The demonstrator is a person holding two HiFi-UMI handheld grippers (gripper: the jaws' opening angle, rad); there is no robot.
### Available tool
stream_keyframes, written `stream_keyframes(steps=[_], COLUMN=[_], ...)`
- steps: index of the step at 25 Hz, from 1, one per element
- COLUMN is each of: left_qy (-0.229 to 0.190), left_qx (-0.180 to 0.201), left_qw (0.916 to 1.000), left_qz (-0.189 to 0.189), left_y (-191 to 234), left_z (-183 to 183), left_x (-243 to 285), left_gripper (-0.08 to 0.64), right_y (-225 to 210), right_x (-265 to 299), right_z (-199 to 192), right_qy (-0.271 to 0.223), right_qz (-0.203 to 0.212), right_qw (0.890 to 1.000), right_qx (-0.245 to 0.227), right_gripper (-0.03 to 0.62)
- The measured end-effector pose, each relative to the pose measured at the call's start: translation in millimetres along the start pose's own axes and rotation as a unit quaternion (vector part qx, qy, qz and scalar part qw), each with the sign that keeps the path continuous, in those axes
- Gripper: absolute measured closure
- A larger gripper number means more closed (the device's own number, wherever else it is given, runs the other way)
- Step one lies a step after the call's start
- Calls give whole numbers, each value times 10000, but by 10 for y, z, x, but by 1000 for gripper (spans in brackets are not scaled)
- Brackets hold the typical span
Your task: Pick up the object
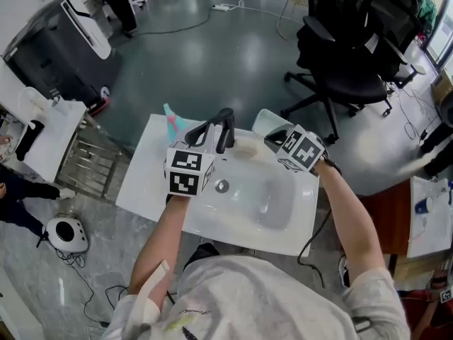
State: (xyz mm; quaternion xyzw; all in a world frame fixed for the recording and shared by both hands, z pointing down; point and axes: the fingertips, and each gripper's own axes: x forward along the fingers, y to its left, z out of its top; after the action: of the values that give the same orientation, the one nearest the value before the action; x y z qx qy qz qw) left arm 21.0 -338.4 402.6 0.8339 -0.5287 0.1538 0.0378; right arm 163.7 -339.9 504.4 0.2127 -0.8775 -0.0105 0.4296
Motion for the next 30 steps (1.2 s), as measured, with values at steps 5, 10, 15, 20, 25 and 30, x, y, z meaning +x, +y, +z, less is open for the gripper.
stream_keyframes(steps=[5, 10, 15, 20, 25, 30], left_qy=[-49, -90, -115, -148, -200, -209], left_qx=[-2, 14, -11, -41, -46, -37], left_qw=[10000, 9999, 9999, 9999, 9998, 9997], left_qz=[27, 52, 64, 1, -84, -157], left_y=[173, 342, 511, 610, 659, 676], left_z=[38, 55, 48, 82, 125, 123], left_x=[-45, -73, -71, -31, 24, 76], left_gripper=[561, 561, 561, 561, 561, 561], right_y=[-92, -204, -270, -319, -351, -322], right_x=[-95, -220, -359, -519, -694, -841], right_z=[347, 665, 936, 1145, 1288, 1390], right_qy=[-320, -665, -1033, -1414, -1812, -2239], right_qz=[-254, -582, -897, -1186, -1529, -1716], right_qw=[9991, 9957, 9895, 9800, 9660, 9498], right_qx=[99, 269, 460, 740, 1030, 1351], right_gripper=[583, 582, 583, 583, 583, 582])
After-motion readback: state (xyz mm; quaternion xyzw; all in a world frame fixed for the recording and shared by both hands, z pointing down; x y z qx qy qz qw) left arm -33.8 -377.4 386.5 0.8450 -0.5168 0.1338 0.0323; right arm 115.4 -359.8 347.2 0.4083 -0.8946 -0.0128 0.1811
